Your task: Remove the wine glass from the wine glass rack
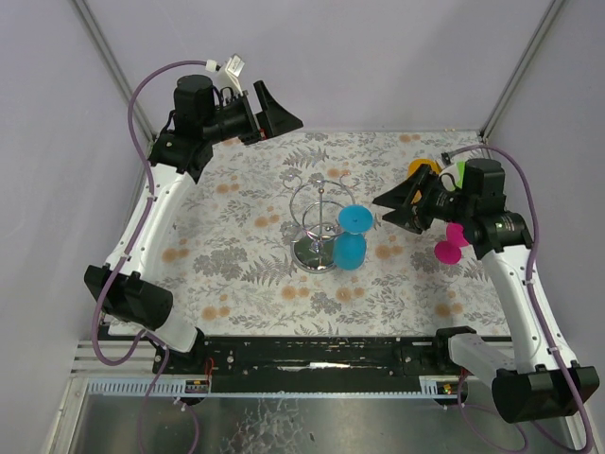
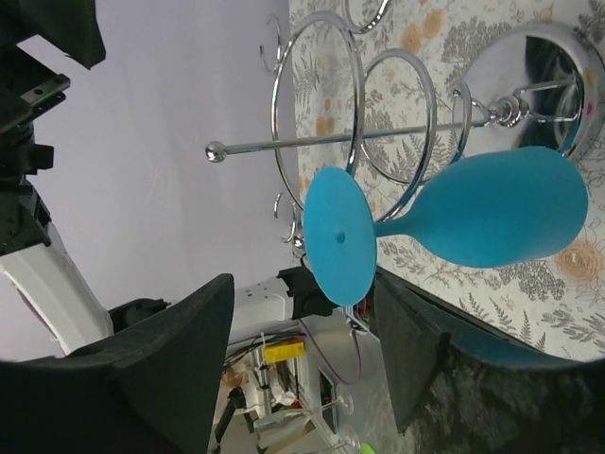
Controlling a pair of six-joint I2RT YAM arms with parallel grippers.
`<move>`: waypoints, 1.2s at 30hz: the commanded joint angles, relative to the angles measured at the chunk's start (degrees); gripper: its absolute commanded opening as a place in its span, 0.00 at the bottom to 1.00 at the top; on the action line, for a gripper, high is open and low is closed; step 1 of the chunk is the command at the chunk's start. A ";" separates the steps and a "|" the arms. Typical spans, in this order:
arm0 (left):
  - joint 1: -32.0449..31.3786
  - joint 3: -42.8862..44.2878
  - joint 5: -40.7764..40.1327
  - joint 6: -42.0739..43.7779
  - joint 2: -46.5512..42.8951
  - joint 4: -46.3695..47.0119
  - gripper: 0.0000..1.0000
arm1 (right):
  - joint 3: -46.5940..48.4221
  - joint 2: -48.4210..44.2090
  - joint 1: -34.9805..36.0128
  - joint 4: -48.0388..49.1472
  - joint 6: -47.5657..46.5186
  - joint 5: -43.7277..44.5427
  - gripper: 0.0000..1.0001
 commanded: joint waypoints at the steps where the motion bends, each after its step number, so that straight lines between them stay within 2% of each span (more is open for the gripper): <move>1: 0.72 -0.88 1.53 -0.59 0.02 4.08 1.00 | -1.49 -0.34 1.86 3.97 2.21 1.57 0.67; 15: 0.92 -0.92 1.98 -0.85 0.88 4.60 1.00 | -9.19 -1.36 2.95 11.55 6.90 1.80 0.59; 19: 1.03 -0.83 1.98 -0.77 0.94 4.68 1.00 | -9.17 -0.46 3.37 13.61 8.00 1.65 0.52; 31: 1.28 -0.95 2.20 -0.68 0.84 4.69 1.00 | -9.19 1.29 5.06 14.42 8.05 1.78 0.42; 36: 1.41 -1.08 2.31 -0.76 0.94 4.78 1.00 | -9.34 1.21 5.07 14.47 8.09 1.66 0.34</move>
